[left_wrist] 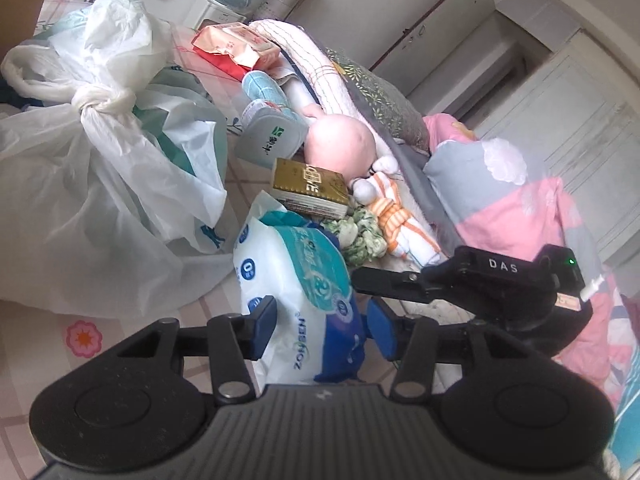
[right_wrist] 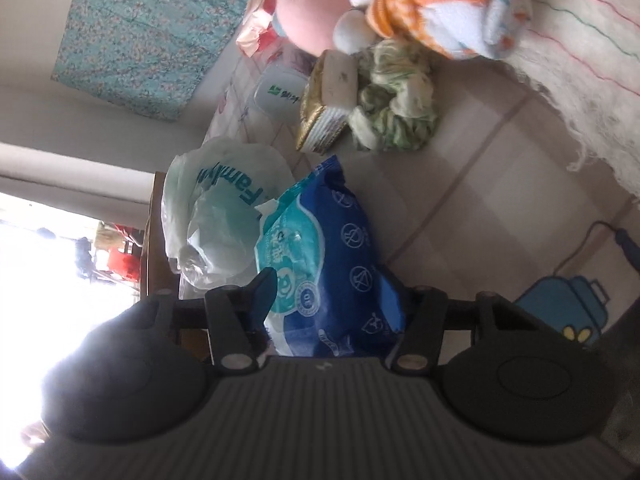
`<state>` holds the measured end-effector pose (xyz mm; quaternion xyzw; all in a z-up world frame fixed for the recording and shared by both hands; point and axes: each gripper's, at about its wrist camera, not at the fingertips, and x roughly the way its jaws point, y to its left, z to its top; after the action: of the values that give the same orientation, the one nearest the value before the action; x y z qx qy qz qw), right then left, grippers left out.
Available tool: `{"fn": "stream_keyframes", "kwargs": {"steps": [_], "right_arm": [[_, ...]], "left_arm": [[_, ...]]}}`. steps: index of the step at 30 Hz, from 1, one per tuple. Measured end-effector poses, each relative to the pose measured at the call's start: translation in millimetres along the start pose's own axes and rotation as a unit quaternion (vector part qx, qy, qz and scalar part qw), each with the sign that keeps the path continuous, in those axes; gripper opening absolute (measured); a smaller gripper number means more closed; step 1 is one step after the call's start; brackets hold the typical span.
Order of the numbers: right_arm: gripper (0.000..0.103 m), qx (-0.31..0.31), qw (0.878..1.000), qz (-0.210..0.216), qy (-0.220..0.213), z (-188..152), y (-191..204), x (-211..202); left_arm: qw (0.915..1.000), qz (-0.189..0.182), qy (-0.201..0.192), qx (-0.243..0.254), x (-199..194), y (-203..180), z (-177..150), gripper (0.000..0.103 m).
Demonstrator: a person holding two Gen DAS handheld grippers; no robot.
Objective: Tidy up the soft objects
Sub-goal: 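Lift the wet-wipe pack with the left tool and carry it to the box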
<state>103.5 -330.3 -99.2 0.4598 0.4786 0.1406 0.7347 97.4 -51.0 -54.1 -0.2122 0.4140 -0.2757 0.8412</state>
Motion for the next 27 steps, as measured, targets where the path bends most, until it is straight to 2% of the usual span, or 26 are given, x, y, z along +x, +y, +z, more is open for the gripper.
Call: {"fn": "stream_keyframes", "kwargs": {"steps": [6,9,11,16,21,24,27], "right_arm": [[0.054,-0.013,0.999,-0.022,-0.025,6.5,-0.3,-0.8],[0.052,-0.009,1.0,-0.012,-0.011,9.1,-2.1,10.7],[0.051,-0.006,1.0,-0.002,0.001,7.2,-2.7,14.8],[0.05,-0.019,1.0,-0.007,-0.001,-0.8,4.7,6.6],[0.05,-0.06,0.998,-0.002,-0.021,-6.4,39.4,-14.2],[0.051,-0.103,0.994,0.014,-0.033,-5.2,79.8,-26.3],[0.051,-0.15,0.987,0.041,-0.034,-2.1,129.8,-25.9]], "left_arm": [[0.9952,0.075,0.007,0.062,16.6,-15.4,-1.5,0.051],[0.9949,0.078,0.007,0.063,23.3,-16.5,-2.1,0.052],[0.9946,0.081,0.004,0.064,23.2,-18.1,-2.2,0.048],[0.9941,0.071,0.001,0.082,12.0,-31.1,-2.3,0.046],[0.9915,0.062,-0.044,0.106,-21.8,-51.4,10.8,0.047],[0.9868,0.066,-0.089,0.118,-56.5,-59.5,28.8,0.047],[0.9809,0.085,-0.131,0.115,-98.3,-57.6,49.7,0.047]]}}
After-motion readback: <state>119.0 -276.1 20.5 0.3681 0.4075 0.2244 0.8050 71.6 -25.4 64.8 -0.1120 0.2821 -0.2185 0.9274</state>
